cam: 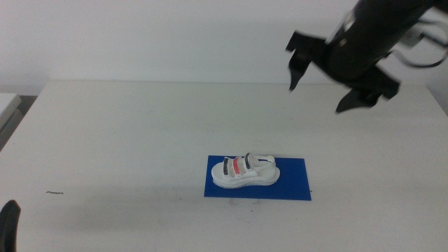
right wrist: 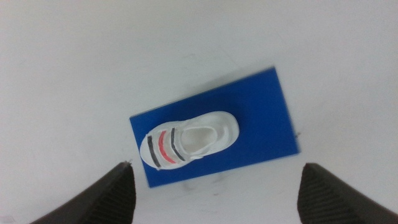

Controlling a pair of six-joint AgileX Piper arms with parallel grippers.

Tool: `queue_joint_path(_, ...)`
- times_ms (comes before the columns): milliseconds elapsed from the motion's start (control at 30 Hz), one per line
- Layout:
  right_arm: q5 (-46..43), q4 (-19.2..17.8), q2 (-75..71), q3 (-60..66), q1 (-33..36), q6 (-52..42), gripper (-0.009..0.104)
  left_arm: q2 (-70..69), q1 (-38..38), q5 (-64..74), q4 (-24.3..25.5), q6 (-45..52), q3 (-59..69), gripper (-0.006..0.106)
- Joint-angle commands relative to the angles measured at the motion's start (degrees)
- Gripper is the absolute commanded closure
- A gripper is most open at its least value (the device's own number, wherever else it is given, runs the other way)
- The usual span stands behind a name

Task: Use one arm to grab the shoe from the table and place it on the mat.

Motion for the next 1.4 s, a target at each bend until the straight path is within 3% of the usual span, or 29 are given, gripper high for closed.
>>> queue_joint_path(0, 0.8, -2.0, -3.4, 0.0, -0.3, -6.7, 0.029, 0.3, 0.0, -0.7, -0.2, -0.1, 0.0, 0.007)
queue_joint_path(100, 0.8, -2.4, -7.0, 0.2, -2.1, -29.2, 0.029, 0.3, 0.0, -0.7, -0.2, -0.1, 0.0, 0.007)
queue_joint_path(200, 0.1, -1.5, -13.8, 6.2, -4.8, -40.7, 0.029, 0.3, 0.0, -0.7, -0.2, -0.1, 0.0, 0.007)
queue_joint_path(333, -16.4, -0.8, -30.1, 22.6, -8.8, -52.6, 0.029, 0.3, 0.0, -0.7, -0.2, -0.1, 0.0, 0.007)
queue_joint_path(433, -29.1, 1.7, -42.0, 36.1, -13.8, -58.5, 0.029, 0.3, 0.0, -0.7, -0.2, -0.1, 0.0, 0.007)
queue_joint_path(600, -49.7, 3.5, -60.6, 59.6, -21.2, -59.3, 0.029, 0.3, 0.0, -0.7, -0.2, -0.1, 0.0, 0.007)
queue_joint_path(733, -58.2, 3.5, -74.0, 74.4, -24.0, -63.0, 0.029, 0.3, 0.0, -0.7, -0.2, -0.1, 0.0, 0.007)
queue_joint_path(1067, -58.2, 3.5, -97.8, 95.7, -24.1, -62.6, 0.029, 0.3, 0.0, -0.7, -0.2, -0.1, 0.0, 0.007)
queue_joint_path(1367, -55.9, 3.5, -97.8, 96.2, -24.2, -62.6, 0.029, 0.3, 0.0, -0.7, -0.2, -0.1, 0.0, 0.007)
